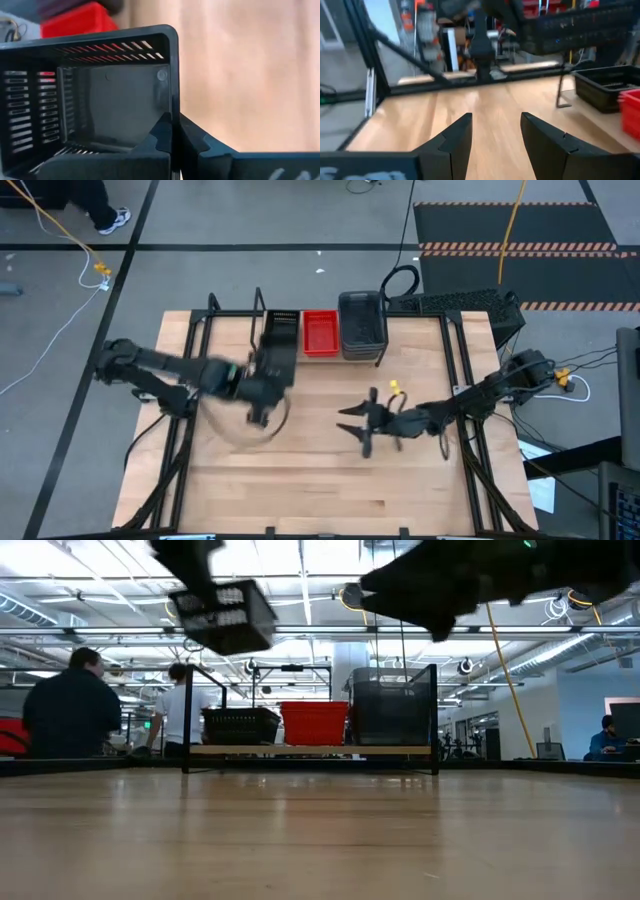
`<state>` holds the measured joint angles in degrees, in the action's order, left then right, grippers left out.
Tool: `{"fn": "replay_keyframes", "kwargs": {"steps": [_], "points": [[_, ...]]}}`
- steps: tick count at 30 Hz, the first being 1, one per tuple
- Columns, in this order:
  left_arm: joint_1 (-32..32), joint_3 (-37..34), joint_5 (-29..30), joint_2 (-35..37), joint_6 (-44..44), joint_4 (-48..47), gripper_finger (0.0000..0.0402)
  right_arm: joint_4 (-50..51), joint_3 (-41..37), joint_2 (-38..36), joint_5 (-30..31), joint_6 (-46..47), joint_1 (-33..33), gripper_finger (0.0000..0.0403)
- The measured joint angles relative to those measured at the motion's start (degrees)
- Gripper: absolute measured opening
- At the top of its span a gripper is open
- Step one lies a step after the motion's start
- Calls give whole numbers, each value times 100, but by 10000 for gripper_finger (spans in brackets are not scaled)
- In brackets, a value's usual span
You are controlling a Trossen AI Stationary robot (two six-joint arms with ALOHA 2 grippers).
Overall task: Stack baskets on shelf by color
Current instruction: Stack the right black bin on top of the black bin on the shelf
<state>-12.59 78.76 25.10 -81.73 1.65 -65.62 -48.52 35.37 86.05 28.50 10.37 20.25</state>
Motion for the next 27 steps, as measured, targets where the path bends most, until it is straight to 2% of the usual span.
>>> {"fn": "replay_keyframes", "kwargs": {"steps": [4, 8, 13, 20, 27], "points": [[1391, 0, -723, -2, -1615, 815, 7, -1141, -841, -201, 1, -54, -78, 164], [2499, 0, -1210, -2, -2681, 1225, 5, -1217, -1256, -415, -4, -56, -75, 164], [3536, -144, -2112, 2, -3375, 1582, 7, -1224, -1442, -580, 2, -289, -153, 164], [4283, -988, -2364, -4, -4012, 2397, 12, -1348, -1442, -1104, -3, -1010, -526, 164], [4357, -1399, -2423, -7, -3846, 2472, 6, -1045, -1442, -1875, -22, -1708, -917, 164]]}}
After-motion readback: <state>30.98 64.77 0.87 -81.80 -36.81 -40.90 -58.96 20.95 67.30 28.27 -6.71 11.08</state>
